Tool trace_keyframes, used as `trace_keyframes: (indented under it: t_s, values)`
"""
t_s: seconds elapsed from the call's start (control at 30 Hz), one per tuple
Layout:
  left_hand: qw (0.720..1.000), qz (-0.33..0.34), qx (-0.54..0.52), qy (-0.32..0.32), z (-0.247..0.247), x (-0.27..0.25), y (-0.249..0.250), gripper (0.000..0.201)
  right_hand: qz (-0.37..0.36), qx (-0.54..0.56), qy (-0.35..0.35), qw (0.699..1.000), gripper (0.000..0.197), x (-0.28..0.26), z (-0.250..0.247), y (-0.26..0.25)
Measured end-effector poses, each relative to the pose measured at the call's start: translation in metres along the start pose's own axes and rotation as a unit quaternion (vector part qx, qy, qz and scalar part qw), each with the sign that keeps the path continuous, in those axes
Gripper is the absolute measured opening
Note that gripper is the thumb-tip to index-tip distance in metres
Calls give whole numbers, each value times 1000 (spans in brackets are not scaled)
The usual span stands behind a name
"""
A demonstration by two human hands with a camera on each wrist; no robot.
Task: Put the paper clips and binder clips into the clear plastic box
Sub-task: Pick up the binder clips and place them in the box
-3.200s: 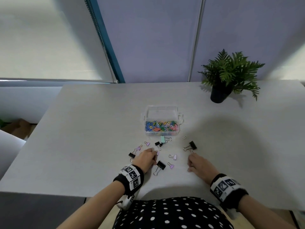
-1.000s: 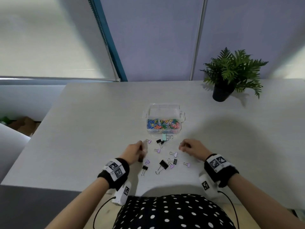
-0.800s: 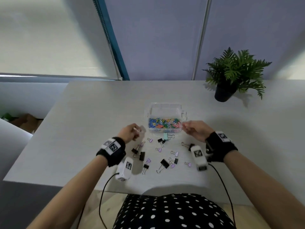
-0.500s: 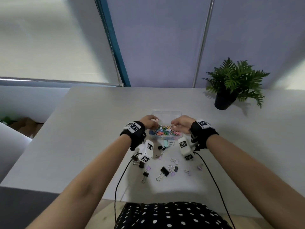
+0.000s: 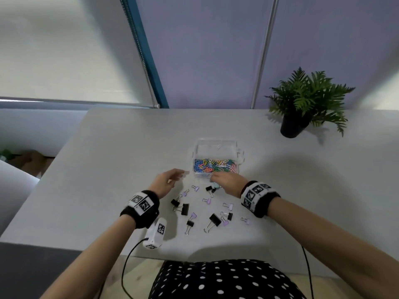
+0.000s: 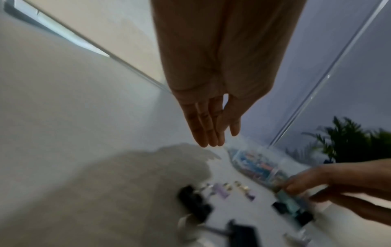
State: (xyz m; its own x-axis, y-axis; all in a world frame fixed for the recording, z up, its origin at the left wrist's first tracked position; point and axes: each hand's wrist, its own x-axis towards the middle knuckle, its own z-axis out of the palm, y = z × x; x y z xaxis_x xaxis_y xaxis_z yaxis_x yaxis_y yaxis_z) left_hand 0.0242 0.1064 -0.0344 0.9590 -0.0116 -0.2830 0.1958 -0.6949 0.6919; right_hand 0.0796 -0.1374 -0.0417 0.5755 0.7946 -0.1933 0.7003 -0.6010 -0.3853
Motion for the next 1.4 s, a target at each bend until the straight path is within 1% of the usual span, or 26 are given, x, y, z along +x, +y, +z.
trace_keyframes:
  t_s: [0.07,0.13,0.2,0.27,0.33,0.4,0.47,0.5,0.6,0.67,0.73,0.77,0.8,0.83,0.9,0.93,0.97,1.0,1.03,1.07,1.1,1.17,1.23,1.3,1.37,1.4]
  values:
    - [997,2,74,-17,0,-14,-13,50,-37,-82,-5,996,35,-3,15,2]
    - [990,8,129,-49,4,-27,-21,44,-45,-153,15,987,28,-8,20,1]
    - [988,2,140,-66,14,-37,-22,50,-49,-198,47,978,33,-11,24,4]
    - [983,10,175,-60,27,-43,-20,63,-49,-198,69,977,37,-16,26,5]
    - [960,50,268,-59,39,-47,-19,69,-46,-207,87,973,35,-20,25,5]
    - [936,86,334,-69,46,-47,-17,66,-25,-208,97,973,31,-22,25,7]
    - [929,98,349,-69,44,-43,-17,58,5,-186,101,977,28,-26,29,10]
    - [929,102,350,-65,42,-42,-16,52,24,-153,101,983,26,-28,30,12]
    - [933,104,338,-69,38,-40,-18,40,116,-7,83,990,18,-35,27,19]
    - [934,107,334,-72,38,-41,-19,36,155,104,105,977,14,-37,20,19]
    - [933,119,332,-67,41,-42,-21,36,195,217,134,947,7,-37,11,20]
    - [933,127,332,-63,43,-43,-21,36,218,287,130,924,12,-35,7,20]
    - [934,131,328,-59,45,-43,-21,37,241,372,120,888,18,-34,3,21]
    - [940,130,312,-53,46,-43,-20,37,265,461,110,839,22,-31,-1,22]
    - [965,109,236,-32,44,-43,-17,36,308,607,104,725,23,-28,-7,24]
    - [978,92,186,-19,42,-43,-15,34,318,654,108,678,19,-25,-11,25]
    - [987,74,139,-6,39,-42,-14,32,320,687,118,642,15,-22,-15,27]
    - [994,54,97,8,35,-40,-13,30,312,711,130,617,12,-19,-22,28]
    - [998,32,57,19,30,-38,-12,29,297,729,143,600,11,-14,-30,30]
    - [999,11,18,29,26,-35,-11,28,280,737,158,594,11,-8,-39,32]
    - [999,-6,-21,38,20,-32,-9,27,268,733,175,600,11,0,-49,34]
    - [995,-31,-80,43,8,-22,-2,26,271,706,203,622,11,20,-65,40]
    - [993,-48,-100,35,-4,-6,10,26,285,674,216,647,21,39,-72,45]
    - [993,-53,-107,25,-14,13,25,26,298,647,211,669,28,53,-70,52]
    - [993,-50,-100,22,-23,31,37,29,324,613,197,694,30,59,-67,56]
    - [995,-49,-90,22,-26,38,42,29,334,598,198,701,30,60,-66,57]
